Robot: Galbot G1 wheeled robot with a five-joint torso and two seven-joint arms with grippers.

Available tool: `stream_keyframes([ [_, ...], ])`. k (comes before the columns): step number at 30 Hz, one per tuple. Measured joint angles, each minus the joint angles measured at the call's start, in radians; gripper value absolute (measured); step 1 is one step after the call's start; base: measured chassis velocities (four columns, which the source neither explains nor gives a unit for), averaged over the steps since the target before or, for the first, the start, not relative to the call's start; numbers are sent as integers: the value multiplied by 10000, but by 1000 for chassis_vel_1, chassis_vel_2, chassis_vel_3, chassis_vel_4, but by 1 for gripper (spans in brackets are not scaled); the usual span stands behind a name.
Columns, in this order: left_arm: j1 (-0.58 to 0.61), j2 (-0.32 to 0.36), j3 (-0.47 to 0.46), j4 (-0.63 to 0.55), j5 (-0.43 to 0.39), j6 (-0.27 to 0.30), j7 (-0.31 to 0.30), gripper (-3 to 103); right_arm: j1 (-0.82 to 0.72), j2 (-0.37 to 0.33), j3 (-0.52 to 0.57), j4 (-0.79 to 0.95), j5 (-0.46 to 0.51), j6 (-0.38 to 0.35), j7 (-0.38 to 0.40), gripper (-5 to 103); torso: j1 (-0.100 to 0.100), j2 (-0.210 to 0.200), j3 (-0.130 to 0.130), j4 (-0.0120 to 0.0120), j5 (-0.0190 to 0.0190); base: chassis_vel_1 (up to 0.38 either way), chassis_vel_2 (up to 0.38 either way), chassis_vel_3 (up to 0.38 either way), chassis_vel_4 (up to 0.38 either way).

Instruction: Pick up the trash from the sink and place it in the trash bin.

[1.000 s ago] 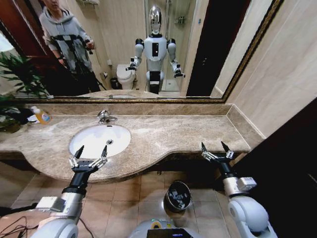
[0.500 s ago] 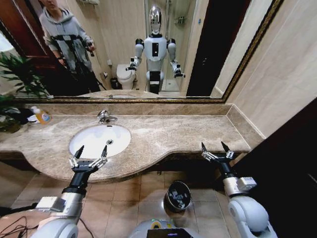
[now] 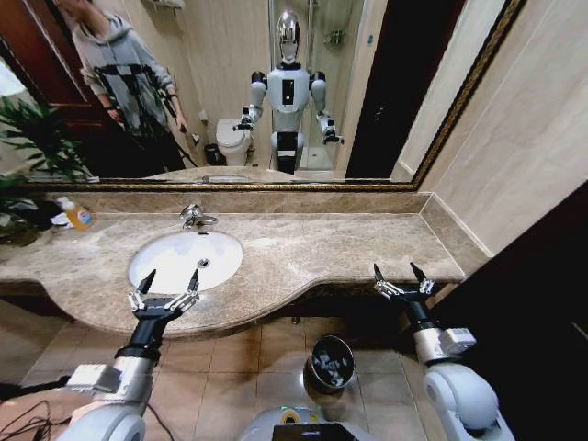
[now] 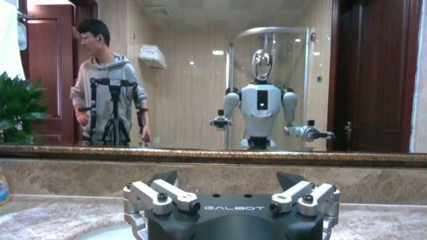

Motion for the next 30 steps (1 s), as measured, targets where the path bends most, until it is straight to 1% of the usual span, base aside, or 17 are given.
stream_keyframes([
  [30,0,0,0,0,0,0,0,100,0,1,1,-4,-2,12,0,100,0,0,0,0,0,0,0,0,0],
])
